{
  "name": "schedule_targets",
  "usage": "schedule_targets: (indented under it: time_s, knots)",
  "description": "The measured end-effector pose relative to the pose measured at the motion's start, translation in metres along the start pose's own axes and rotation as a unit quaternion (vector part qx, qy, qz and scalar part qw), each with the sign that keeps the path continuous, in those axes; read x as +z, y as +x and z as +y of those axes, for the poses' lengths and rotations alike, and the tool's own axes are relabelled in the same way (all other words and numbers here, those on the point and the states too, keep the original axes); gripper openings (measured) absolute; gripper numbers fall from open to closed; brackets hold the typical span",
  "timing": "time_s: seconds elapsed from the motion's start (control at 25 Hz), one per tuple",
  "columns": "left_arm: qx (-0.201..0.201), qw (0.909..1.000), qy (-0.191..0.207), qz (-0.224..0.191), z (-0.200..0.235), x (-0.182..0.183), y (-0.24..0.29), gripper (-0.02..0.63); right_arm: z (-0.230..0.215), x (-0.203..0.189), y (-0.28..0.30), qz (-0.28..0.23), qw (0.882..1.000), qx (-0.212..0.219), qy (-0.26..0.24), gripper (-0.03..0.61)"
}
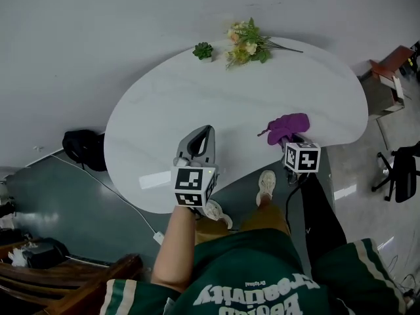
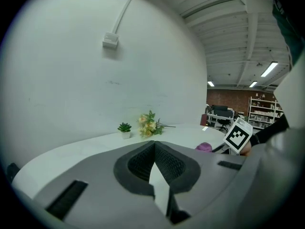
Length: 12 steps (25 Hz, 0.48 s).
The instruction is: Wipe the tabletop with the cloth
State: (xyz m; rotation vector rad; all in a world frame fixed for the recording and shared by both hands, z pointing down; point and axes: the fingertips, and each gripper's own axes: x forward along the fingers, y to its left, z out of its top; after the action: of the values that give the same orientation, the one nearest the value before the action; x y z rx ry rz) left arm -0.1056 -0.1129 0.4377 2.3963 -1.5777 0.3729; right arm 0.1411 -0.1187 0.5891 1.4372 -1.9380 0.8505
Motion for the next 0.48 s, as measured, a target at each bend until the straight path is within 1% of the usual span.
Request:
schedule_targets:
  time_s: [0.12, 0.24, 0.48]
  knots:
    - [0.009, 1.0000, 0.000, -0.004, 0.026, -0.006, -0.027, 0.000, 0.036, -0.006, 0.003, -0.003, 1.000, 0.000, -0.002, 0.071]
    - [0.023, 0.9997, -0.001, -0.006, 0.056, -0.013, -0.055, 0.000, 0.075, -0.011, 0.008, -0.002, 1.000, 0.011, 0.002, 0.071]
    - [0.059, 0.9981, -0.014, -0.014, 0.111, -0.024, -0.108, 0.000, 0.152, -0.022, 0.016, 0.006, 0.999, 0.036, -0.021, 0.071]
